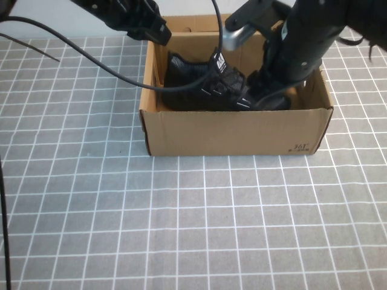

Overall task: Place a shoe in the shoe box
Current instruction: Adjust the shoe

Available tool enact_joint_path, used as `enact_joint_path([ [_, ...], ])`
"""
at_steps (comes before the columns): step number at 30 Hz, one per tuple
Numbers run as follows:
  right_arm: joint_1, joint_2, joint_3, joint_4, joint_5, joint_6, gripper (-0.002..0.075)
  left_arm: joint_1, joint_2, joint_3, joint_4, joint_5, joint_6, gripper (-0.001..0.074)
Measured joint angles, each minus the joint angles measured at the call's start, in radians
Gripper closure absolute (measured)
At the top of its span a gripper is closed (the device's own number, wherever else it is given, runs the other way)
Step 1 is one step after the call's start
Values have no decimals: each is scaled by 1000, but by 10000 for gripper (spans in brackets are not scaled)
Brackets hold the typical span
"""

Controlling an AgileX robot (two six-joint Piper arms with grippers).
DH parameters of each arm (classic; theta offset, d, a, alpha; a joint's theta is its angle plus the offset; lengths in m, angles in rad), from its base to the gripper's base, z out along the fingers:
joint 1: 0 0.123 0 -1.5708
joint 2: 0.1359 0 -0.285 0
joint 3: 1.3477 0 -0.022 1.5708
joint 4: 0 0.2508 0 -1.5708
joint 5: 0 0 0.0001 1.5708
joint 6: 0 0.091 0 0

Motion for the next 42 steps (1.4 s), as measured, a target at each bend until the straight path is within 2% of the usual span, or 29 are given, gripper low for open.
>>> enact_joint_path([
  [3, 0, 29, 0, -4, -31, -14, 153, 4, 0, 0, 6, 0, 0, 569],
  [7, 0, 68, 0, -5, -85, -17, 104, 4, 0, 0, 8, -2, 0, 570],
  [11, 0, 104, 0, -8, -178, 12, 107, 4, 0, 0, 8, -10, 0, 570],
  [19, 0, 116, -2, -3, -383, 291, 143, 9, 19, -2, 8, -10, -1, 570],
  [29, 0, 147, -2, 146, -595, 334, 179, 45, 37, -2, 12, -27, -5, 570],
  [42, 0, 219, -2, 65, -776, 448, 181, 76, 37, -2, 12, -29, -11, 570],
])
